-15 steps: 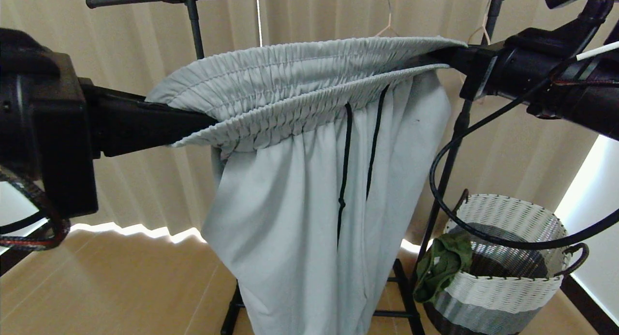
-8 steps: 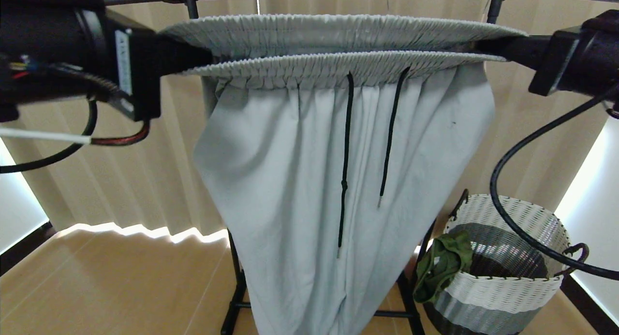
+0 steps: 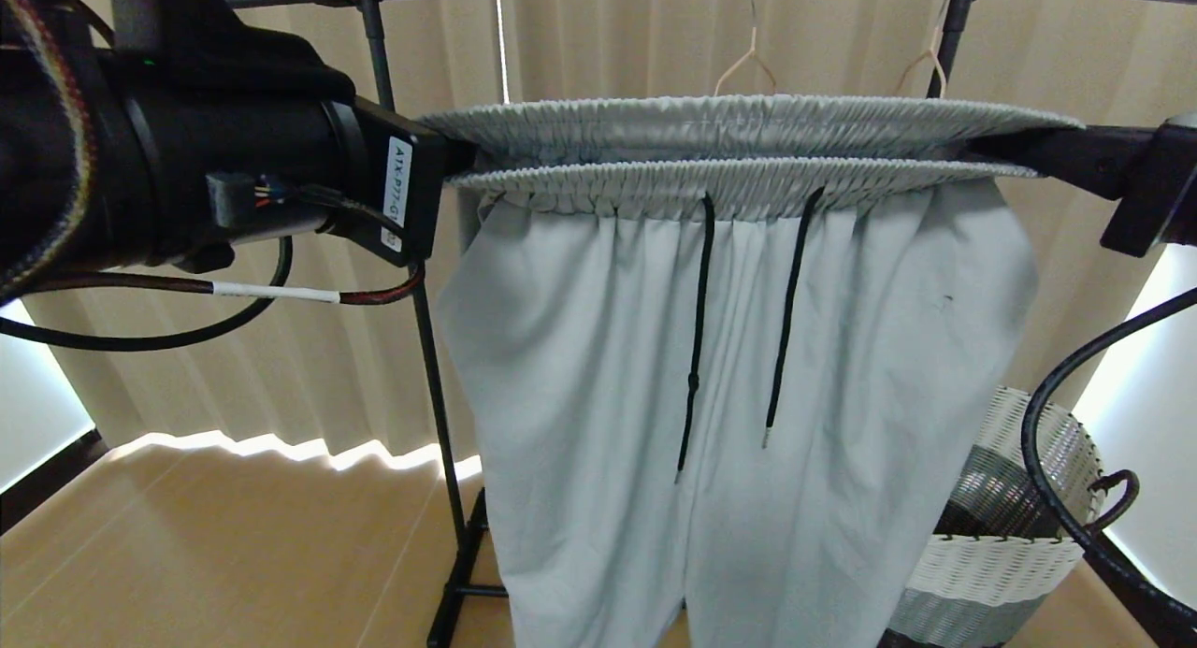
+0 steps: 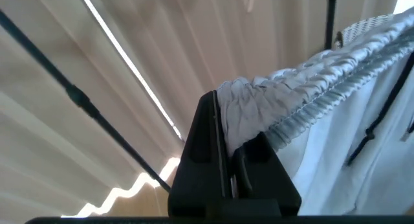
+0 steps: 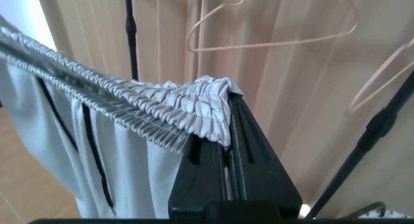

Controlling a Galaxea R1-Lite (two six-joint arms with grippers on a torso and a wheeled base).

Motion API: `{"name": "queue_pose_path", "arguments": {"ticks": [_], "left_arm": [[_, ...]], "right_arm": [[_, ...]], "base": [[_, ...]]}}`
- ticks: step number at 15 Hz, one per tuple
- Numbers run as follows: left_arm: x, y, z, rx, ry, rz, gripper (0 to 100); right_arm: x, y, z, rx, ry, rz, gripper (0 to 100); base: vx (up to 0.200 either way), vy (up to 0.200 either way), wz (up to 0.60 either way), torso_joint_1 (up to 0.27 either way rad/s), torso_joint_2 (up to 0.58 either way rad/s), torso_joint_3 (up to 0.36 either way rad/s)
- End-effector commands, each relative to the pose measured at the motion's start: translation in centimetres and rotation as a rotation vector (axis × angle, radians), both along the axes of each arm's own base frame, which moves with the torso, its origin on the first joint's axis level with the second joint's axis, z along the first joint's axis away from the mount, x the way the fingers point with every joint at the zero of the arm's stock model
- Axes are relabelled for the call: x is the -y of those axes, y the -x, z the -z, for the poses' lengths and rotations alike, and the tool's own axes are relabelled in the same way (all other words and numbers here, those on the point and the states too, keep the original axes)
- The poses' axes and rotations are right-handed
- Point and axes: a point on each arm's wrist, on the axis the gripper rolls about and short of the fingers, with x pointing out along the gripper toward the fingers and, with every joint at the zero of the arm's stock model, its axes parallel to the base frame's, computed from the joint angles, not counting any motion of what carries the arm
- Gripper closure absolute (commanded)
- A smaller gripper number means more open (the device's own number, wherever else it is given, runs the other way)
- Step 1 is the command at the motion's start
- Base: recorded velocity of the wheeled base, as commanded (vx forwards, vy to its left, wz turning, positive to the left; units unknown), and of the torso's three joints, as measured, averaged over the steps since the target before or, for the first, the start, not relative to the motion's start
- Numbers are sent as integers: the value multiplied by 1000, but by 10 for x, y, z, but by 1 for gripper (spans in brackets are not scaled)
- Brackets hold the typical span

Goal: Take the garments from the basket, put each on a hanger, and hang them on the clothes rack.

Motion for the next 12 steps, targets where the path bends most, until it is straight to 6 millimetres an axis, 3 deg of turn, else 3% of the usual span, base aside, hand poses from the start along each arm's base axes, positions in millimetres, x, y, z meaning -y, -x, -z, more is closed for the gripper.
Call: {"name": "queue_pose_path", "arguments": {"ticks": [1, 6, 7, 12], "left_arm": [[1, 0, 1, -2, -1, 3, 100], [1, -1, 2, -3, -2, 3, 100], [1, -1, 1, -2, -1, 3, 100], [-1, -6, 4, -6, -15, -64, 100]], "right_arm": [[-1, 0, -9, 27, -10, -4, 100], [-1, -2, -2, -3, 3, -4, 100], [-1, -2, -3, -1, 2, -4, 0], [-2, 0, 6, -20, 0, -13, 0]], "base": [[0, 0, 0, 0, 0, 0], [0, 0, 0, 0, 0, 0], [0, 0, 0, 0, 0, 0], [0, 0, 0, 0, 0, 0]]}}
